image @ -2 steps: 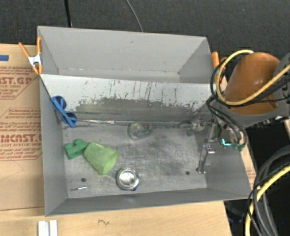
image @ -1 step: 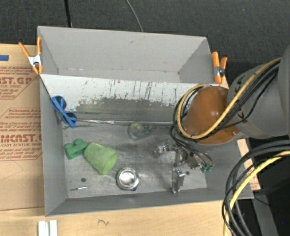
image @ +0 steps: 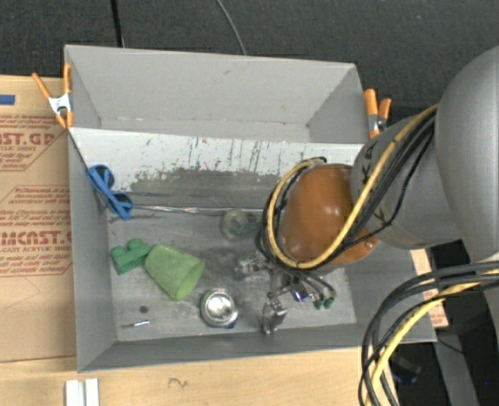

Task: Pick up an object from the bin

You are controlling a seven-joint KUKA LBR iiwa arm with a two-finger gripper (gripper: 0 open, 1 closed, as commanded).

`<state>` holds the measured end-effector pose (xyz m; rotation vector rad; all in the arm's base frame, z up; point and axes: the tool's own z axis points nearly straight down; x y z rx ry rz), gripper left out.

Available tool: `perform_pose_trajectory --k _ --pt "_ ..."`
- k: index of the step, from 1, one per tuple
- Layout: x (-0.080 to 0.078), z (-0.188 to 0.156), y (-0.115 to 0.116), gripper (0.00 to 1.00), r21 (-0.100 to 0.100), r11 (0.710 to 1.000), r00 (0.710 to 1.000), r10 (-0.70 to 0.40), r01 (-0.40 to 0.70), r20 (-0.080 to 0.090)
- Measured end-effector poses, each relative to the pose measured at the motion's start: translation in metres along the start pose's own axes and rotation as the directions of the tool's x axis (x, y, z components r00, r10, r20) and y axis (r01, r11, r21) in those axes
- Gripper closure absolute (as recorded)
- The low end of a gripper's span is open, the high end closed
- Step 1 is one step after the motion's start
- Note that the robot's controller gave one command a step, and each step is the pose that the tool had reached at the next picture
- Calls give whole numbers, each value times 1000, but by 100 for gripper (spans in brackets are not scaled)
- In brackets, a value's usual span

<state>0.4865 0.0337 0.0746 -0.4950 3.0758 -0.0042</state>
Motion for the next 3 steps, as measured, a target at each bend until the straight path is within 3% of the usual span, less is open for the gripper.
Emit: perform_pose_trajectory --k 1,2,3 --pt "-23 0 69 0 -2 994 994 -112 112 -3" --pt "-25 -1 68 100 -3 994 994 -106 106 7" --pt "-41 -187 98 100 -15 851 851 -525 525 -10"
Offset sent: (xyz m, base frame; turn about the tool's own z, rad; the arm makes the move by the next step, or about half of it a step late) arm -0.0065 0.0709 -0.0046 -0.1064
